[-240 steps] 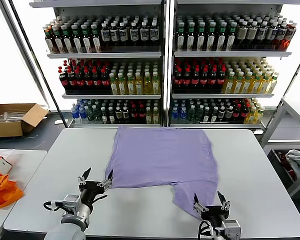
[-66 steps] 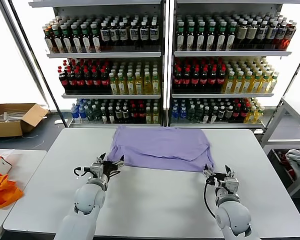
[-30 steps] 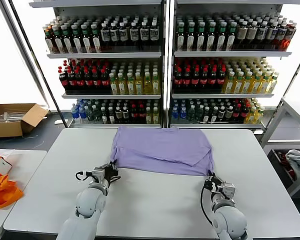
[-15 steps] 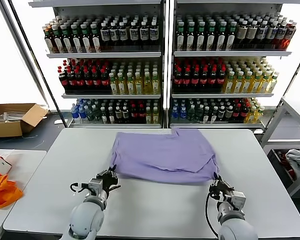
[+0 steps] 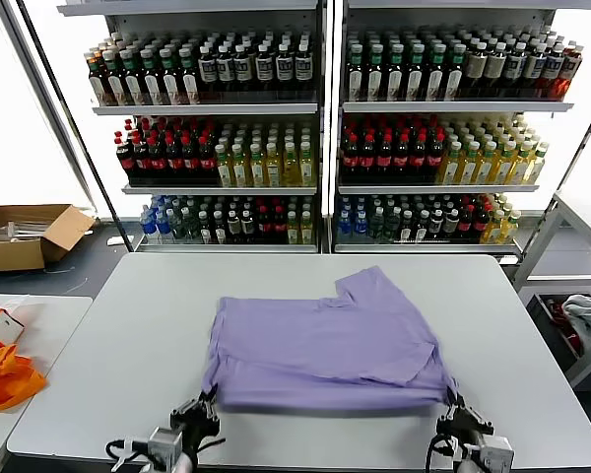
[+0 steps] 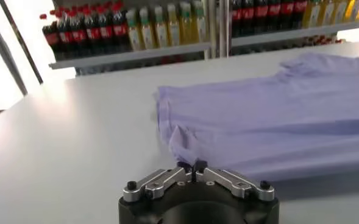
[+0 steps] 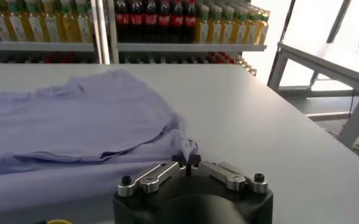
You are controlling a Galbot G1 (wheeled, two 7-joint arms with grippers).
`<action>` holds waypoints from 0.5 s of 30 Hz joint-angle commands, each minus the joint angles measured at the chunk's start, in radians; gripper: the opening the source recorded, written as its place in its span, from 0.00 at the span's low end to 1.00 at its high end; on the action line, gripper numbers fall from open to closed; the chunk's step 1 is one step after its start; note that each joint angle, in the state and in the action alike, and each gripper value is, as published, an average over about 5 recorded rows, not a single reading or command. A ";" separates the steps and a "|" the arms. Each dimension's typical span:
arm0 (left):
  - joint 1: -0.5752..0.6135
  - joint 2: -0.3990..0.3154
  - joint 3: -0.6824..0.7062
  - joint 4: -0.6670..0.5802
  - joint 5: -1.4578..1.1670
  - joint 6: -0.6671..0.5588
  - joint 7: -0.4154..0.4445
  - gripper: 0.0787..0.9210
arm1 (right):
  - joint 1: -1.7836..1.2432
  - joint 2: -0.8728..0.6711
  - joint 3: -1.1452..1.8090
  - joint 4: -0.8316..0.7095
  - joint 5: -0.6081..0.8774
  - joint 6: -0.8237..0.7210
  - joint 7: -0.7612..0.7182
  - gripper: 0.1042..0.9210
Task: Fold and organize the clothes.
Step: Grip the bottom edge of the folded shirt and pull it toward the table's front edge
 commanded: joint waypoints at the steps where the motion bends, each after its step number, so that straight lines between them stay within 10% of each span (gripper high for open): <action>1: 0.190 -0.014 0.012 -0.048 0.032 -0.030 -0.008 0.07 | -0.080 -0.012 -0.020 0.010 -0.050 0.017 0.018 0.30; 15: 0.100 -0.053 -0.007 -0.092 0.075 -0.050 0.017 0.54 | 0.031 0.019 -0.003 0.002 -0.105 0.040 -0.033 0.79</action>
